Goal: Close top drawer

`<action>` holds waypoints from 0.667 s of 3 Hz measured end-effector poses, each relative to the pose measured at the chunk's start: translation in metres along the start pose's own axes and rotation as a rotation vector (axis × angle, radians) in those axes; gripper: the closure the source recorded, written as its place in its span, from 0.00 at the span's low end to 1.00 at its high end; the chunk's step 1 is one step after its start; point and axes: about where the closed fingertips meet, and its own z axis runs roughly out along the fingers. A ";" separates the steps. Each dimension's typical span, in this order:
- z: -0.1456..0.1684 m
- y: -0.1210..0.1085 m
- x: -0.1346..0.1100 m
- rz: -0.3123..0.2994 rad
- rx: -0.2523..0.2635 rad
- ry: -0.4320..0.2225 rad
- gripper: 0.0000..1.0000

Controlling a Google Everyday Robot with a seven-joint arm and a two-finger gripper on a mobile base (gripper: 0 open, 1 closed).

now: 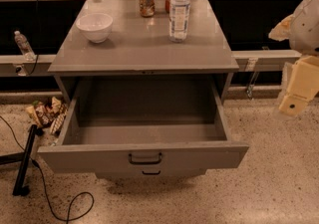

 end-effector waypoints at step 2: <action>0.004 0.004 0.000 0.009 0.002 -0.013 0.21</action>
Offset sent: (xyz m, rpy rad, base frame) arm -0.0019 0.0005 -0.0057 0.0177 0.0036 -0.0085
